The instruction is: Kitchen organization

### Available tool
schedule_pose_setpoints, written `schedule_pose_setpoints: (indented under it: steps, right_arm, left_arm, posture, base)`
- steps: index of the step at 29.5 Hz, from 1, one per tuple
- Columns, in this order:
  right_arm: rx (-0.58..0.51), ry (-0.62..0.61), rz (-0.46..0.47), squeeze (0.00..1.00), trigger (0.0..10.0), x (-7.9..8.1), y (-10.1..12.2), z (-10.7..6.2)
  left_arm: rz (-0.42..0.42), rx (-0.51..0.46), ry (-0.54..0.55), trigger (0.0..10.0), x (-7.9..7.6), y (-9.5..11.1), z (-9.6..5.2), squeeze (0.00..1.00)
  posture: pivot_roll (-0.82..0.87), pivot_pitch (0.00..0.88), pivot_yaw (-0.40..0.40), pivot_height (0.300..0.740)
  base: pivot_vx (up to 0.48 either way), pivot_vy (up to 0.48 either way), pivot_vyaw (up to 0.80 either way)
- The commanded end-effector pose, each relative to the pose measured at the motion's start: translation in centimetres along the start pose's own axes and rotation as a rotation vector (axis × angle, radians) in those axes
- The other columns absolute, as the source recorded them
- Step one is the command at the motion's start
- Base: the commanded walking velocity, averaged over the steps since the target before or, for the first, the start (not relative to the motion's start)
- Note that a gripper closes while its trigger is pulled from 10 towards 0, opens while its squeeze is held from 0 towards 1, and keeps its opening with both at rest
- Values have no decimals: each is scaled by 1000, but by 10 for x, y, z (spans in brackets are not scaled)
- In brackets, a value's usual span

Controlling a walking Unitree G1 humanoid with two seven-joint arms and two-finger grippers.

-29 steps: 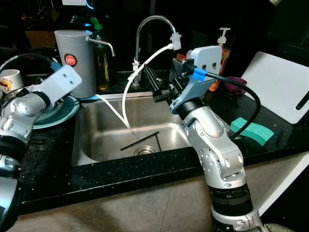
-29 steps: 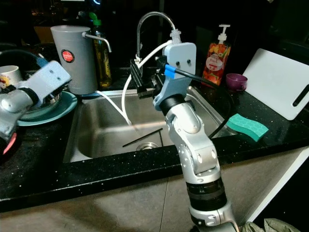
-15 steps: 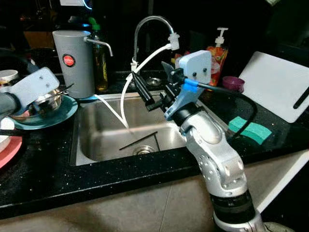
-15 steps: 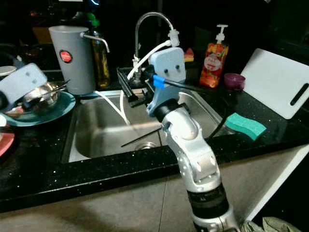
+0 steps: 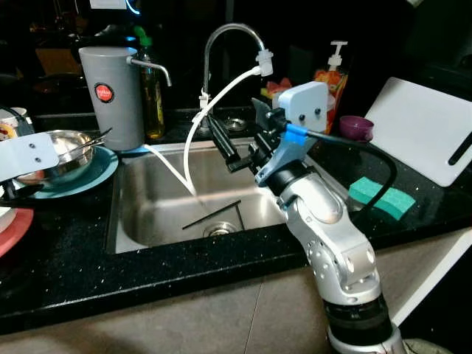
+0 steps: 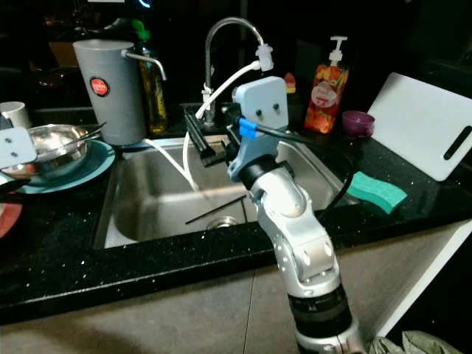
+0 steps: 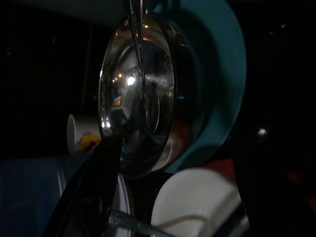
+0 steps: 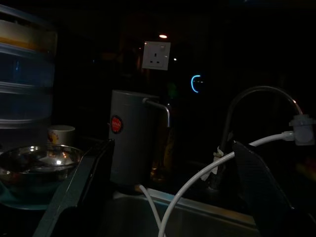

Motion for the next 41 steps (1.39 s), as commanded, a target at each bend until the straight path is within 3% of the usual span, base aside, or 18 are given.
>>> schedule_pose_setpoints:
  steps: [1, 6, 9, 12, 14, 15, 16, 17, 18, 19, 23, 29, 41]
  right_arm:
    - [-13, 5, 8, 0, 10000, 1, 4, -1]
    - [-24, 40, 27, 0, 10000, 9, 5, 2]
    - [-26, 37, 54, 0, 10000, 9, 3, 2]
    - [-21, 22, 68, 0, 10000, 7, 0, 2]
    - [-25, 28, 79, 0, 10000, 9, 0, 4]
    - [-26, 32, 81, 0, 10000, 10, 1, 5]
    - [-28, 38, 81, 0, 10000, 11, 1, 6]
    - [-28, 38, 81, 0, 10000, 11, 1, 6]
    - [-31, 44, 79, 0, 10000, 13, 2, 7]
    - [-33, 45, 78, 0, 10000, 14, 3, 7]
    - [-38, 24, 67, 0, 10000, 10, 7, 4]
    - [-39, -3, 68, 0, 10000, 6, 9, -1]
    - [13, 7, 196, 0, 10000, 7, 1, 2]
  left_arm:
    - [17, -38, -19, 10000, 3, 5, -10, 0]
    - [98, 34, -13, 10000, 12, -5, -20, 0]
    - [75, -16, 61, 10000, 27, 8, -20, 0]
    - [42, -66, 123, 10000, 35, 22, -10, 0]
    - [-20, -83, 169, 9020, 37, 33, 14, 0]
    - [-51, -94, 177, 9020, 38, 37, 21, 0]
    - [-73, -100, 171, 7804, 35, 41, 30, 0]
    - [-73, -100, 171, 7804, 35, 41, 30, 0]
    - [-79, -94, 155, 9373, 29, 48, 45, 0]
    - [-84, -90, 148, 10000, 27, 52, 52, 0]
    - [-103, -23, 181, 10000, 26, 57, 72, 0]
    - [-155, 36, 276, 10000, 34, 58, 81, 0]
    - [-105, 31, 320, 10000, 35, 70, 90, 0]
  posture:
    - [104, 77, -48, 740]
    - [126, 73, -47, 740]
    - [143, 73, -51, 740]
    - [143, 73, -51, 740]
    - [151, 72, -61, 740]
    - [151, 72, -61, 740]
    - [151, 72, -61, 740]
    - [151, 72, -61, 740]
    - [134, 76, -56, 740]
    - [123, 81, -51, 740]
    - [97, 95, -34, 740]
    - [72, 130, -16, 740]
    - [70, 258, -40, 740]
  base:
    - [0, 0, 0]
    - [0, 0, 0]
    - [0, 0, 0]
    - [0, 0, 0]
    - [0, 0, 0]
    - [0, 0, 0]
    - [0, 0, 0]
    - [0, 0, 0]
    - [0, 0, 0]
    - [0, 0, 0]
    - [0, 0, 0]
    - [0, 0, 0]
    - [0, 0, 0]
Point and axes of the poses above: a point about 5 cm out from each wrist's last joint towards the gripper, its own z axis pointing out of the wrist towards the gripper, its own y axis along the axis of the wrist's last joint, x = y × z, the point moved 6 cm from there along z, pointing out of the wrist towards the gripper, and after that the axes turned 9 degrees about z, right-handed, at the moved point
